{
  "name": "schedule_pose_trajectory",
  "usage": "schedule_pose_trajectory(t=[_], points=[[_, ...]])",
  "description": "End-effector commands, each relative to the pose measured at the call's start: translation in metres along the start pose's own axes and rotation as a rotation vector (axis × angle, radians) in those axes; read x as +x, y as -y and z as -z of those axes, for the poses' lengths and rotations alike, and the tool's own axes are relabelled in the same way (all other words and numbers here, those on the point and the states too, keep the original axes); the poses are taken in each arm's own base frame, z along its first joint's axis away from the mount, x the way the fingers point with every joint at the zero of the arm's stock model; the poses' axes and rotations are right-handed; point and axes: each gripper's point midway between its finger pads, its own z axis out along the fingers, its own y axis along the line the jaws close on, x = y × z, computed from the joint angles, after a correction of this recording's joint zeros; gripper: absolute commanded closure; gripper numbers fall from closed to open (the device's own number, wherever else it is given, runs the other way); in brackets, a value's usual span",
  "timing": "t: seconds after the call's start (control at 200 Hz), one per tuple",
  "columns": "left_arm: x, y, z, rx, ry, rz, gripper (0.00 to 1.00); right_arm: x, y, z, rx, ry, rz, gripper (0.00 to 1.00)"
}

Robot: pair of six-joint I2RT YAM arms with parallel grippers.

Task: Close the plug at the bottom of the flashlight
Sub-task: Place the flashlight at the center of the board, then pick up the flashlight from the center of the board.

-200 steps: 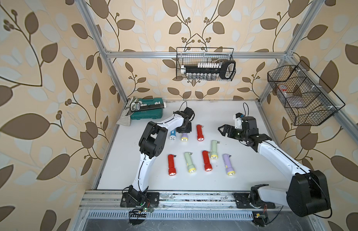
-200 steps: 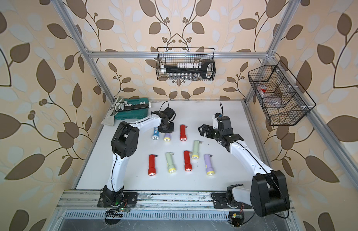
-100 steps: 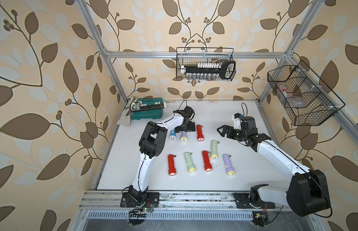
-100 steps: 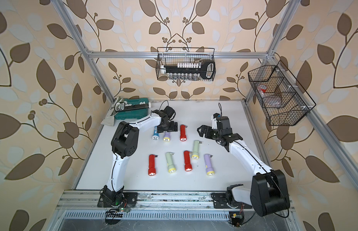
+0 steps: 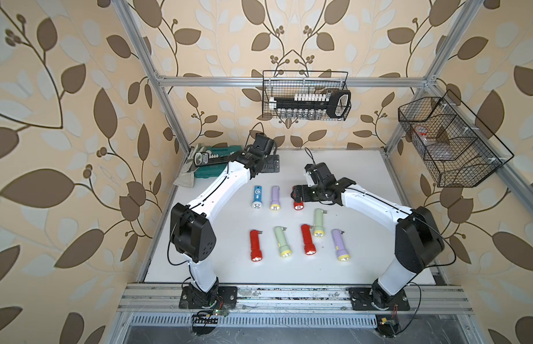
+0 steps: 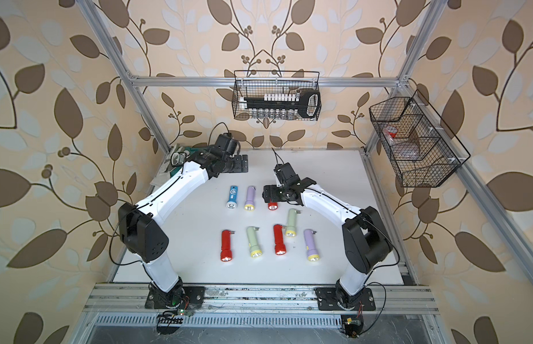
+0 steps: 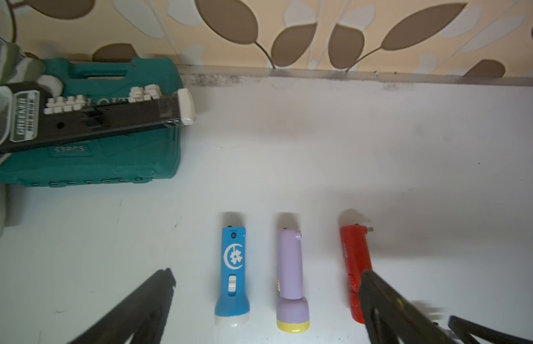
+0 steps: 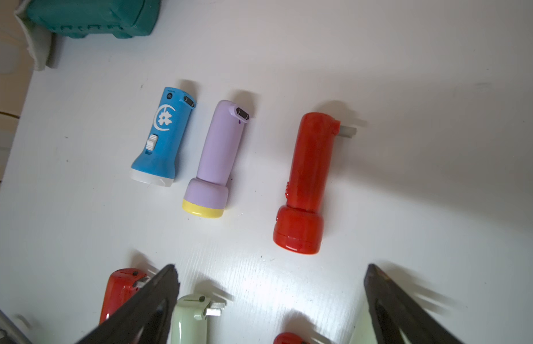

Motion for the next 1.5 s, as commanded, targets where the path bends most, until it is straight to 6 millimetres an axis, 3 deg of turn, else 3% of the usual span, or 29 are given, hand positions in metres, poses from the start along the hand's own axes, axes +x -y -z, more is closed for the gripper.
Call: schedule_pose_trajectory(t=[0.0, 0.165, 0.275, 0.44, 0.58, 0.93, 1.205, 1.34, 1.495], points=[[0.035, -0.034, -0.007, -0.079, -0.119, -0.047, 0.01, 0.004, 0.014, -0.013, 0.12, -0.056, 0.008, 0.08], [0.08, -0.019, -0.01, 0.169, -0.232, 0.024, 0.01, 0.002, 0.022, -0.039, 0.184, -0.073, -0.03, 0.13], [0.096, -0.021, -0.01, 0.19, -0.255, 0.035, 0.01, 0.002, 0.025, -0.057, 0.21, -0.102, -0.04, 0.18], [0.093, -0.014, -0.002, 0.235, -0.248, 0.022, 0.01, -0.001, 0.022, -0.078, 0.221, -0.133, -0.04, 0.27], [0.092, -0.008, 0.003, 0.28, -0.235, 0.014, 0.01, -0.007, 0.033, -0.086, 0.297, -0.133, -0.029, 0.28], [0.087, -0.026, 0.012, 0.199, -0.152, 0.07, 0.01, -0.005, 0.035, -0.113, 0.323, -0.167, -0.038, 0.43], [0.085, -0.026, 0.018, 0.205, -0.144, 0.086, 0.01, 0.002, 0.041, -0.121, 0.357, -0.179, -0.04, 0.5], [0.083, -0.029, 0.02, 0.186, -0.135, 0.099, 0.01, 0.004, 0.042, -0.123, 0.356, -0.184, -0.031, 0.66], [0.085, -0.025, 0.018, 0.212, -0.137, 0.108, 0.01, -0.003, 0.036, -0.115, 0.327, -0.174, -0.014, 0.74]])
